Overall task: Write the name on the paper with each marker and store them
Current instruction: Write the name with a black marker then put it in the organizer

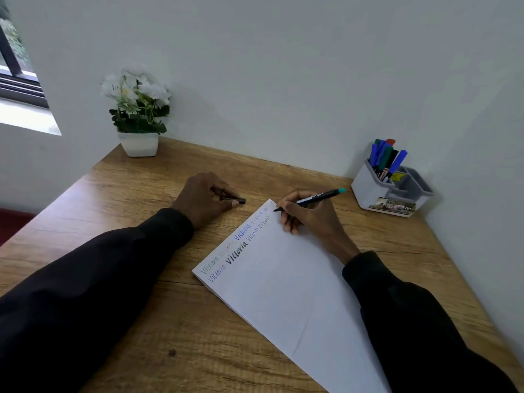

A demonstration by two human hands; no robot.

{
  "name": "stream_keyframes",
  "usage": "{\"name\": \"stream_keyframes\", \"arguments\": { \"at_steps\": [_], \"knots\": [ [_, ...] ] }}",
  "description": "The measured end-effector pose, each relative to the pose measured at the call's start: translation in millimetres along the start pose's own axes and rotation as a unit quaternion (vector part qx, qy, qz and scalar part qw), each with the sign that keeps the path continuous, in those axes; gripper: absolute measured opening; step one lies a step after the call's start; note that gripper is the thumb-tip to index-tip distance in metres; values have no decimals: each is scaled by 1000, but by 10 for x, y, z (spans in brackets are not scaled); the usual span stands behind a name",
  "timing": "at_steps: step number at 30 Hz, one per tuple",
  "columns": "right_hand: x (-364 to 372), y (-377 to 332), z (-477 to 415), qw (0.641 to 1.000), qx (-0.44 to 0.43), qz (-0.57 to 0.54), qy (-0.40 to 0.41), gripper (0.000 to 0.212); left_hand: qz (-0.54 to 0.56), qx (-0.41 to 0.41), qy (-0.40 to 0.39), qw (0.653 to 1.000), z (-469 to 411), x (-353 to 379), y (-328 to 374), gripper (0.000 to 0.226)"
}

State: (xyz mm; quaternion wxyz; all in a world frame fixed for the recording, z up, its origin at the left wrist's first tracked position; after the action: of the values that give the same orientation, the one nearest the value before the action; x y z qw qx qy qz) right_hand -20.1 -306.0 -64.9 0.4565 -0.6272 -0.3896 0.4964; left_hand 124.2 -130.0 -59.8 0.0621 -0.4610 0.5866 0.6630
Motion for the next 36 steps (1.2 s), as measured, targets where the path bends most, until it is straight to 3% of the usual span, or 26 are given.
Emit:
{"name": "stream_keyframes", "arguments": {
  "at_steps": [4, 12, 36],
  "knots": [
    [0, 24, -7, 1000, -3, 11, 4, 10, -16, 23, 1, 1000, -15, 22, 79, 26],
    [17, 48, -64, 999, 7, 44, -10, 17, -18, 69, -96, 993, 41, 253, 324, 34],
    [57, -12, -59, 998, 19, 65, 7, 27, -43, 86, -94, 991, 15, 280, 319, 35]
  ]
}}
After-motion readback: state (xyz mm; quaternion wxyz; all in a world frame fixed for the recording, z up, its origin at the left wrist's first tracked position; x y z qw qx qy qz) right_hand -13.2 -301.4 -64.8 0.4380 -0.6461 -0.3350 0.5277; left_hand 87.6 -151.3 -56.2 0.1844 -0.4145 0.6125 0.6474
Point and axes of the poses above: each hand's wrist, its own z-axis away from the middle knuckle, its own x-axis out of the palm, y = z × x, the point moved 8 cm from there along -z, towards the middle knuckle, and after that the axes turned 15 degrees about -y, right-handed, at the moved point
